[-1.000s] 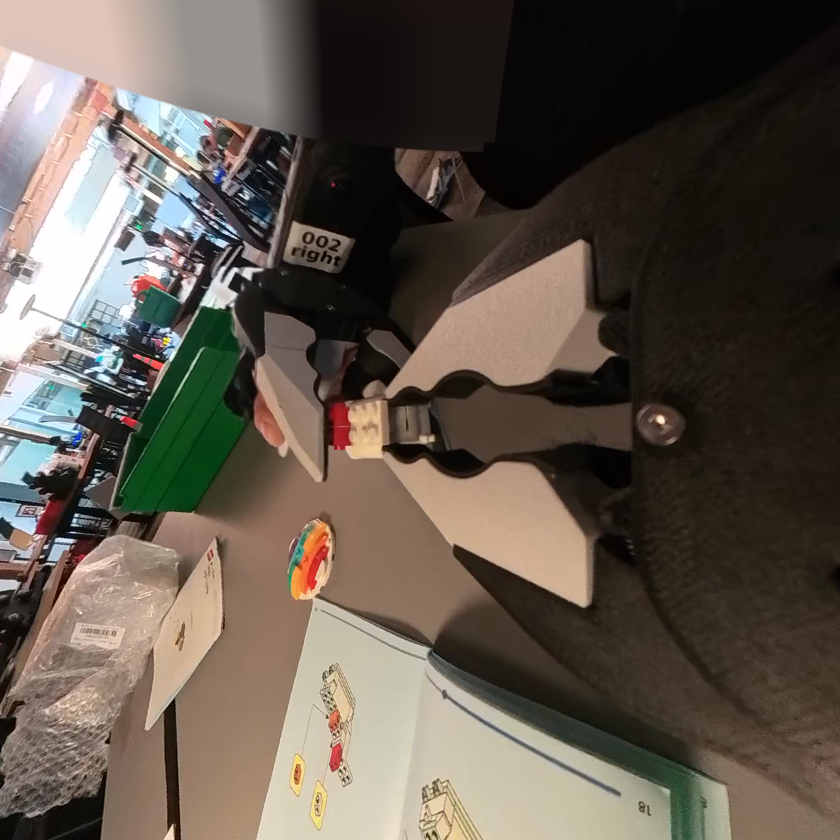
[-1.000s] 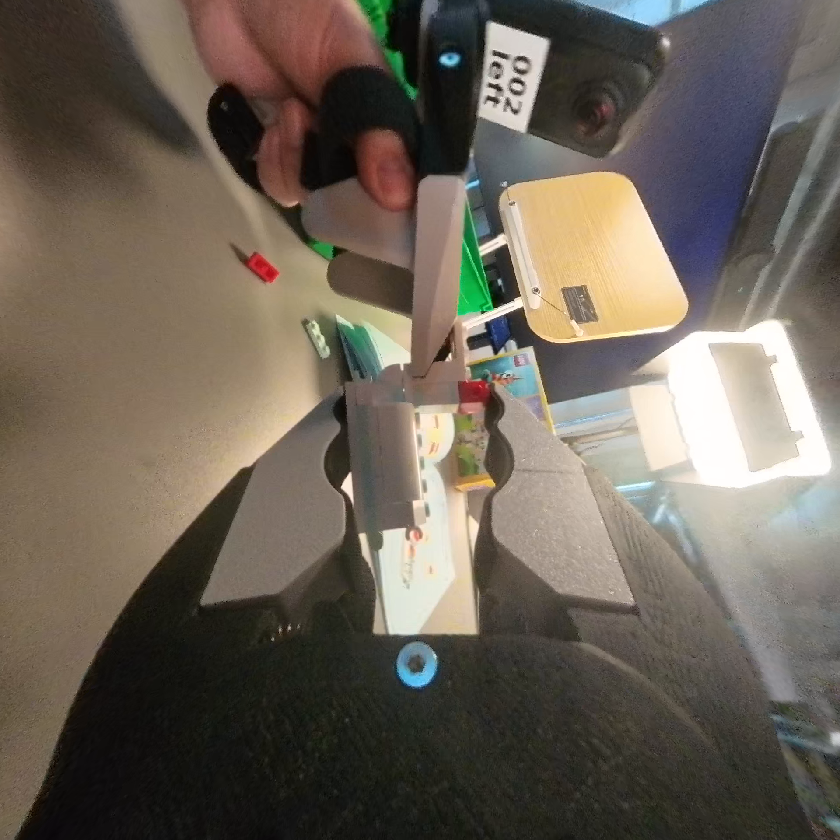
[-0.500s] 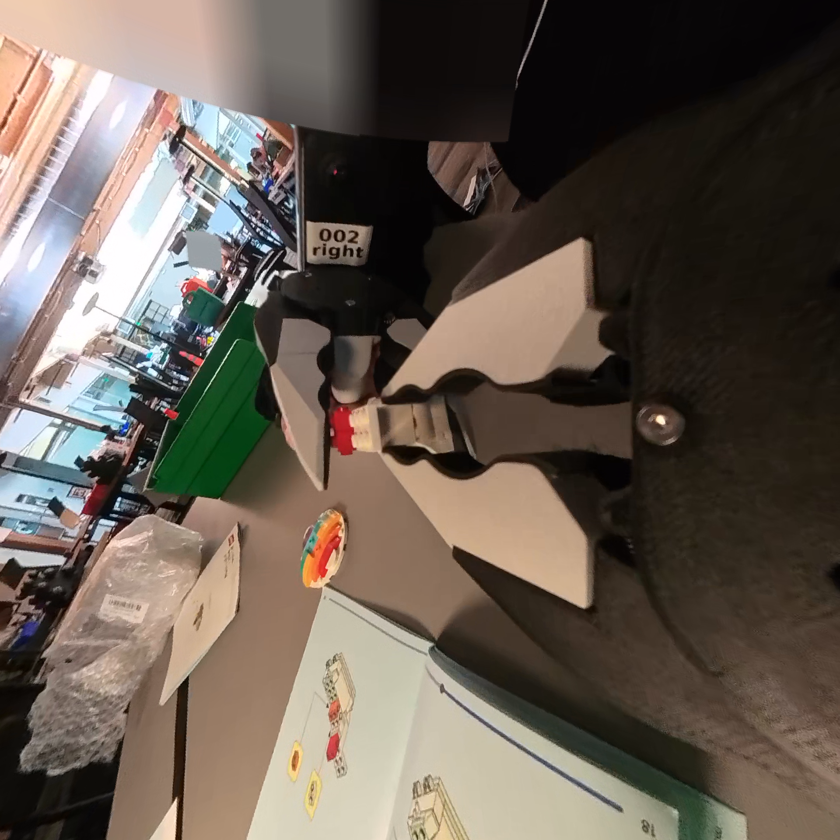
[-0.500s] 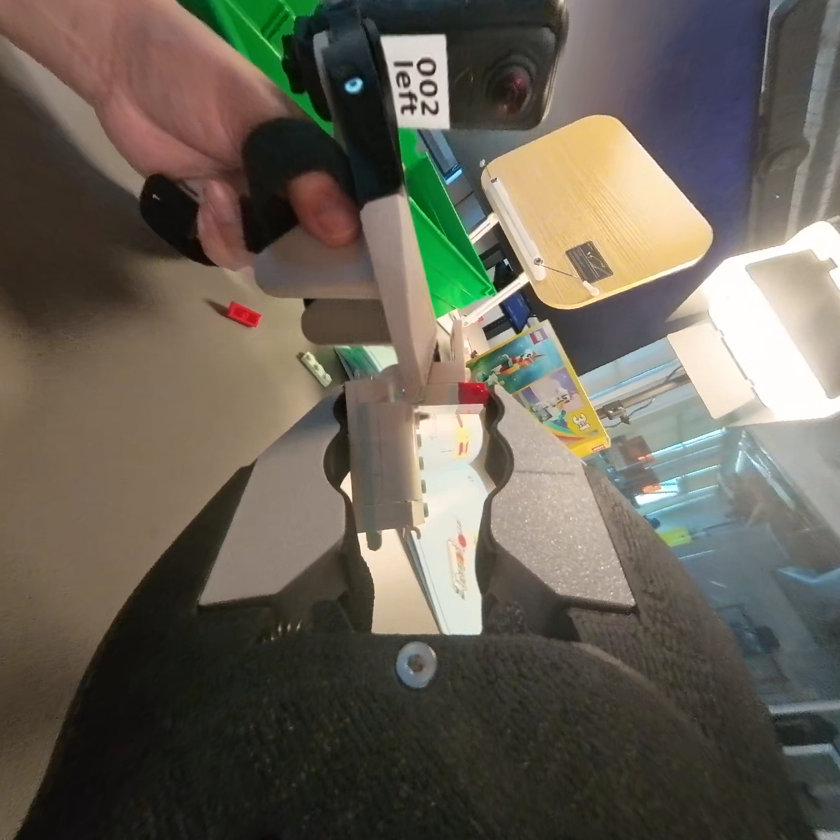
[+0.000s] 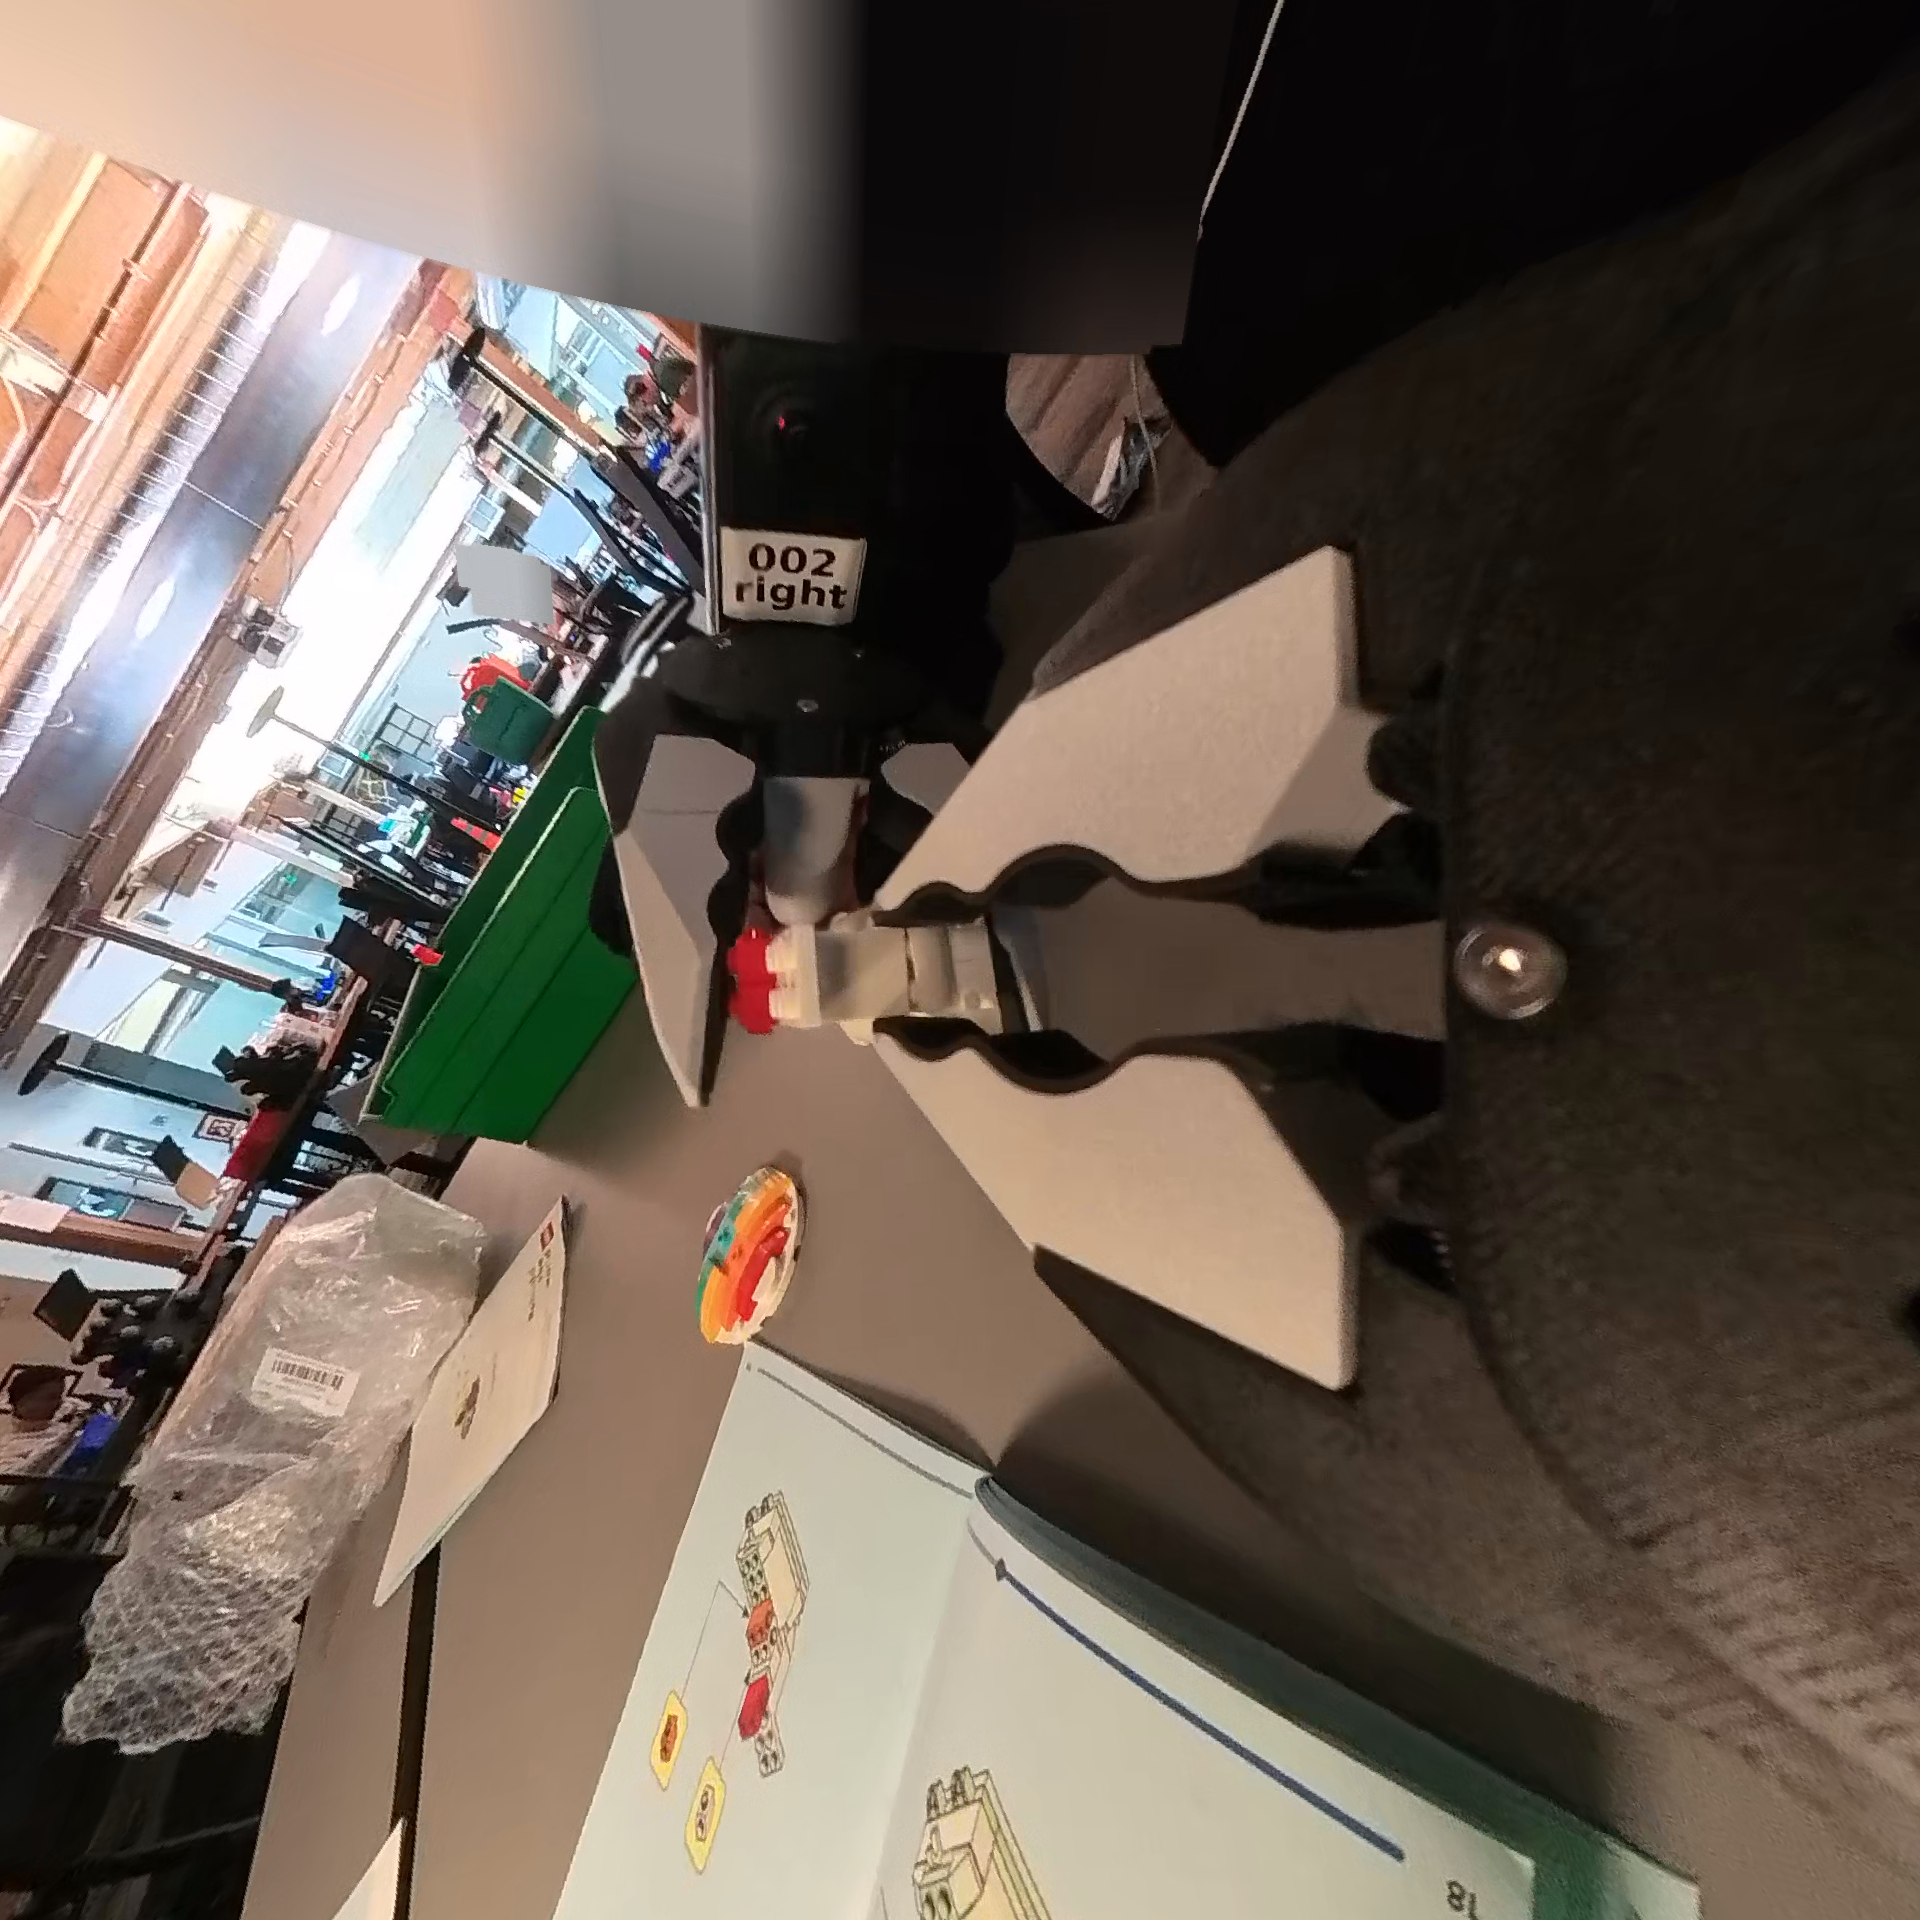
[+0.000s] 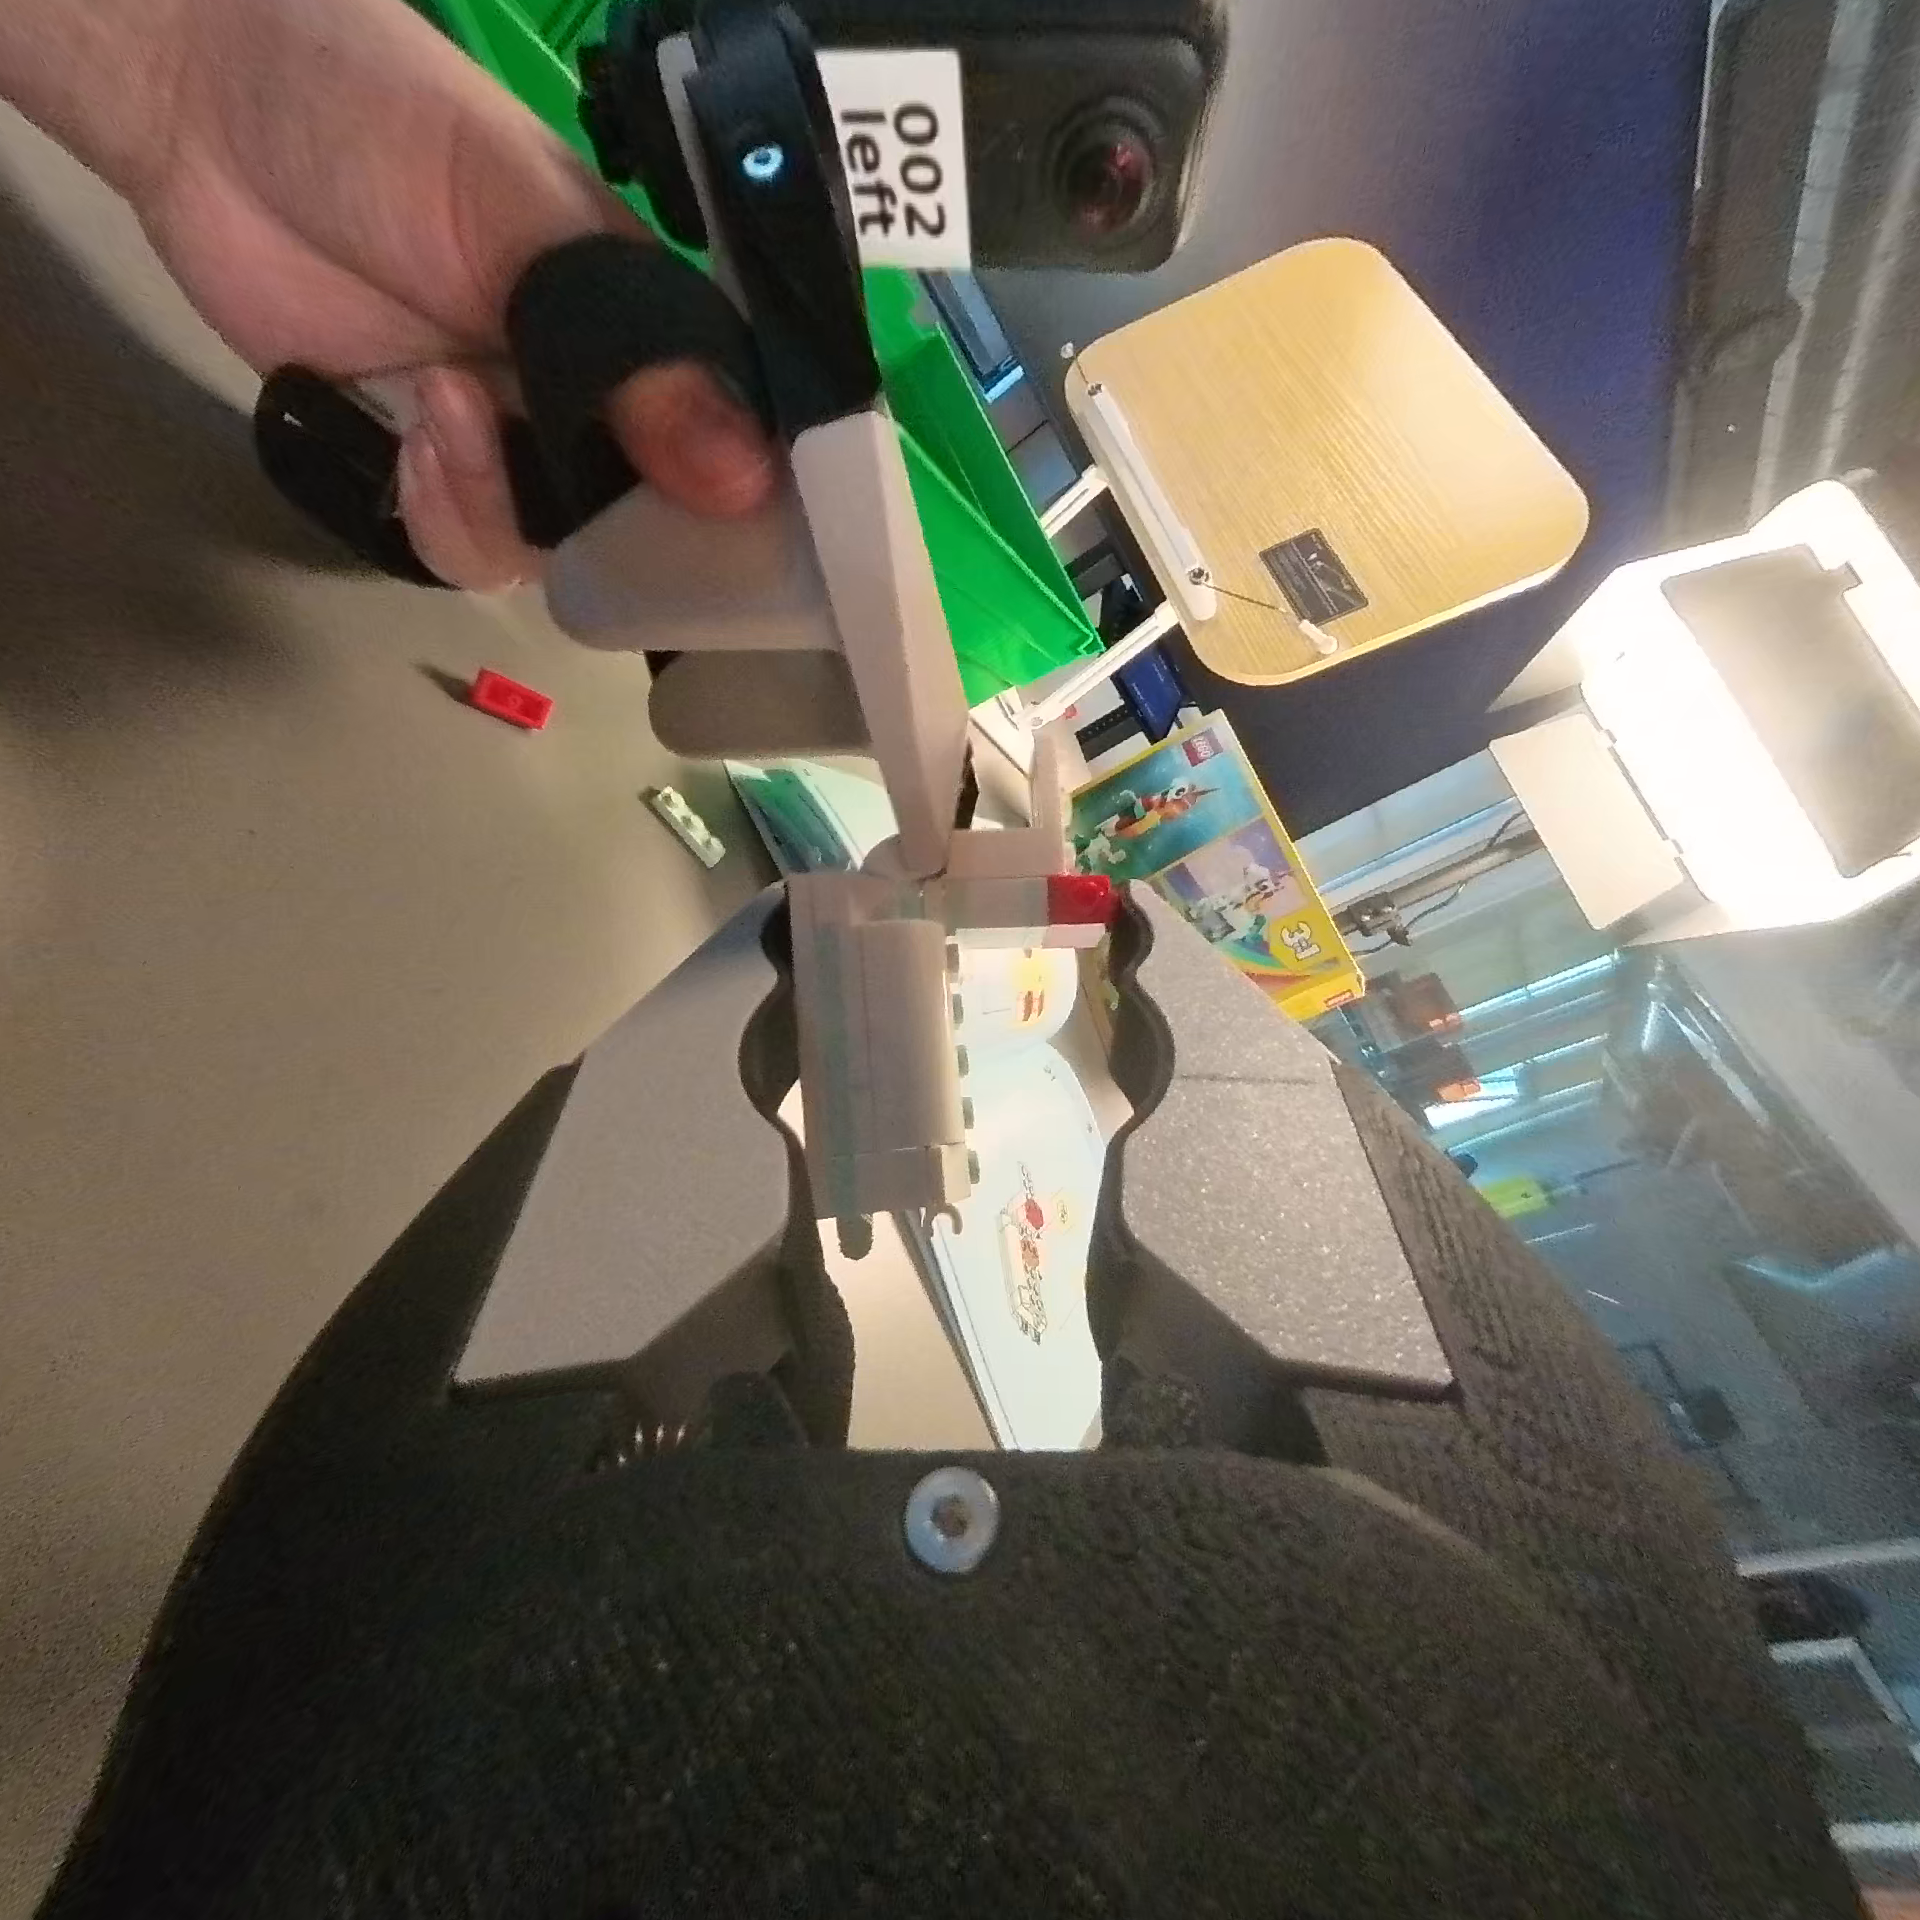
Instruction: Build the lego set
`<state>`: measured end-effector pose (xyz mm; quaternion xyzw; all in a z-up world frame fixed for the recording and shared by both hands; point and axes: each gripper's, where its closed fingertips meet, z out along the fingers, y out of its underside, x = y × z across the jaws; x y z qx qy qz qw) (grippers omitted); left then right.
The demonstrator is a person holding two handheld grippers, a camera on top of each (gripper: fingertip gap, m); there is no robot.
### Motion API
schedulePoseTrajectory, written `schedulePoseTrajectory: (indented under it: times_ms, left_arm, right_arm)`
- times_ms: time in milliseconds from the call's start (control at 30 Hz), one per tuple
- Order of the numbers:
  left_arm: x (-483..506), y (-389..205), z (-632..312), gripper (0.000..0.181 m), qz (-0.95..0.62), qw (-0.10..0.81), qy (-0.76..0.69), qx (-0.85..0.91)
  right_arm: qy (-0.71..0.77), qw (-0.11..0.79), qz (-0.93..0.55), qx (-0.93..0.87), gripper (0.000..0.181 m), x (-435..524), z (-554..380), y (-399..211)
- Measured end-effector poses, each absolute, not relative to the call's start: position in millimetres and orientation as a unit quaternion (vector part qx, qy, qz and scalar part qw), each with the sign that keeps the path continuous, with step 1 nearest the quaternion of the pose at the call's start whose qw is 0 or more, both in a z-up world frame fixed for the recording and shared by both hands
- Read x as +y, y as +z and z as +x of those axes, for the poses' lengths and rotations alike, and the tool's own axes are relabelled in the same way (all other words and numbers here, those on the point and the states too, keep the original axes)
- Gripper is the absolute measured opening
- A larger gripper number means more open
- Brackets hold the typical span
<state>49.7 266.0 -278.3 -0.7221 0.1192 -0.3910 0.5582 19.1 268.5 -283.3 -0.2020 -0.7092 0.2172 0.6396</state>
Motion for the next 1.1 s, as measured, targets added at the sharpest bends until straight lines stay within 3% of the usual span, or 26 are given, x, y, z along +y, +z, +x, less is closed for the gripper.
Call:
schedulePoseTrajectory:
  times_ms: [200,1100]
  left_arm:
    - [263,-273,49,0.015,-0.704,0.551,-0.437,0.103]
    - [263,-285,49,0.015,-0.736,0.539,-0.388,0.133]
  right_arm:
    - [0.22,0.637,-0.198,-0.712,0.058,262,19,-285]
    - [0.158,0.65,-0.15,-0.728,0.058,263,19,-294]
